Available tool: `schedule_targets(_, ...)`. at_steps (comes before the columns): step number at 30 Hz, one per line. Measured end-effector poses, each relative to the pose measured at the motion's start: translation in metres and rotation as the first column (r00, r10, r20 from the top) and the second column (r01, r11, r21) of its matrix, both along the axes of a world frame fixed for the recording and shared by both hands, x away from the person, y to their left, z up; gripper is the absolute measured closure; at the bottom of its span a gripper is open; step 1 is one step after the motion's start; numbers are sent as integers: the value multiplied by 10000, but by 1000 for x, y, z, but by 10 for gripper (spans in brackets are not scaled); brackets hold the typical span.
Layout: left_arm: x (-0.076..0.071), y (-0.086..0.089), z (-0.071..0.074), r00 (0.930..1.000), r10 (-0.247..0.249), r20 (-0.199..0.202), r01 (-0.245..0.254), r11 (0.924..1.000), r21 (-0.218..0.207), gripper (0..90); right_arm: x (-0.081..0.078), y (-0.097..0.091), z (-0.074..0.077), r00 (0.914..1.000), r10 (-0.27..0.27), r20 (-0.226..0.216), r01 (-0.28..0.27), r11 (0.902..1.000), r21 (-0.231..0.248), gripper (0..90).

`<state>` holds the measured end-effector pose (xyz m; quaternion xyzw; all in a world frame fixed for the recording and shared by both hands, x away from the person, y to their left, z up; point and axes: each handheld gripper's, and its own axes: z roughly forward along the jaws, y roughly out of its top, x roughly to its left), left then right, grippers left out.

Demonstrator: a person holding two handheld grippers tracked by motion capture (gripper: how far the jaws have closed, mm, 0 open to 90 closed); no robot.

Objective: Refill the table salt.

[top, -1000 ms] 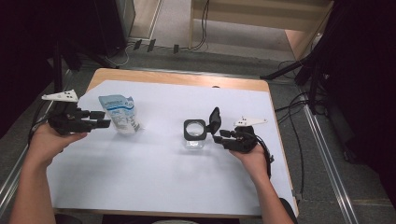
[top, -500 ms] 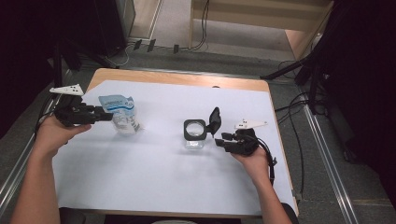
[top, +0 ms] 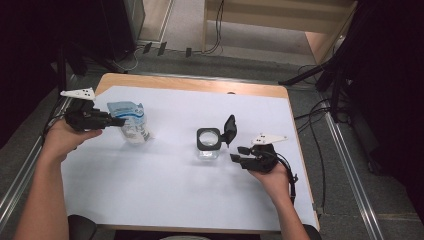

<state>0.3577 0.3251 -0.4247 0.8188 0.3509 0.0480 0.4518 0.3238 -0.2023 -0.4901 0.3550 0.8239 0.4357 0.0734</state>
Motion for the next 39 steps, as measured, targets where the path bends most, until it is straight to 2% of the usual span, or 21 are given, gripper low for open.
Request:
schedule_targets(5,1,-1,1,10000,3,46,-3,10000,43,733,-2,4,-1,9999,111,-22,-111,9999,-80,550)
schedule_targets(13,1,-1,2,9999,66,-130,-65,9999,111,807,-1,6,-2,9997,237,12,-237,9996,-126,549)
schedule_targets(17,0,-2,2,9998,178,-44,-177,9996,231,846,-1,5,-1,9998,217,-34,-218,9997,-109,549)
schedule_targets(23,1,-6,4,9994,203,-286,-201,9998,66,899,-3,5,1,9997,263,-6,-263,9996,-48,558)
schedule_targets(27,2,-8,6,9989,328,-338,-333,9993,-161,900,-7,6,4,9994,349,61,-349,9994,15,577)
schedule_targets(31,-1,-11,12,9990,407,-183,-408,9992,-29,900,-12,8,8,9987,500,134,-501,9987,75,596)
schedule_targets(34,-3,-13,18,9991,394,-161,-398,9988,-301,900,-16,12,10,9974,680,226,-684,9975,156,601)
schedule_targets(39,-8,-19,33,9992,407,63,-405,9988,-287,900,-25,16,14,9953,954,167,-959,9950,271,611)
